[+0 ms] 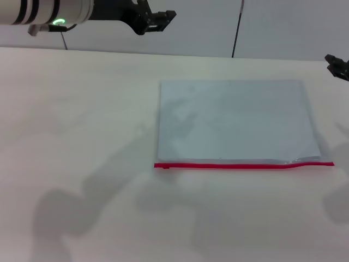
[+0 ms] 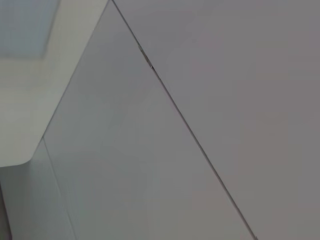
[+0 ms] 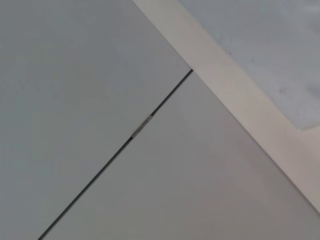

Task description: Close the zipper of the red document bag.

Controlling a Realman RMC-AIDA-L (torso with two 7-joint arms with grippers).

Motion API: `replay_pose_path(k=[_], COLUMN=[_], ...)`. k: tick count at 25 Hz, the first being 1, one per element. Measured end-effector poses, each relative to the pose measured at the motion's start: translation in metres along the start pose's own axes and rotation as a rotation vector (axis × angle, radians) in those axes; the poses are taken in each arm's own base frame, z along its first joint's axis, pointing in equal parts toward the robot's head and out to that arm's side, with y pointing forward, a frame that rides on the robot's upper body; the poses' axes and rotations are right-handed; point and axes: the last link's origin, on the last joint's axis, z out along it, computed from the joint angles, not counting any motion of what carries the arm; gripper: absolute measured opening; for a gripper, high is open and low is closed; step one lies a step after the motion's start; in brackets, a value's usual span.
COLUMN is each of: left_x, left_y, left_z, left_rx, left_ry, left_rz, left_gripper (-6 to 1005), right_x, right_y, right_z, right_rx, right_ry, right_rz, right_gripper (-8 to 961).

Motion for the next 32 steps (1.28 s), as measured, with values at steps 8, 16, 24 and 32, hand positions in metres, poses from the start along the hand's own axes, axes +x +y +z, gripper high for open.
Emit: replay_pose_path(k=[8,16,24,32], left_x=[-0.010,-0.038,-0.071,-0.097], left_y=[-0.007,0.002,0.013,0.030], left_z=[-0.011,-0.025,-0.026,-0.034], left_rx=[0.091,0.174,0.286,0.384], left_ry=[0.108,0.416,0.541,0.534], left_rz=[-0.091,-0.264,-0.391,-0.408], left_gripper=[610,711,708,706], right_x=[-0.004,-0.007,0.022,0.037], right_y=[0.003,0.018,0.021,0.039], right_z=[0.005,0.026,0.035,0.033], right_rx=[0.019,0.028,0.146,0.191], right_ry=[-0.061,-0.280,-0.454,-0.506], right_rz=[0.051,0.246,0.545,0.646], right_gripper=[633,630,627,624])
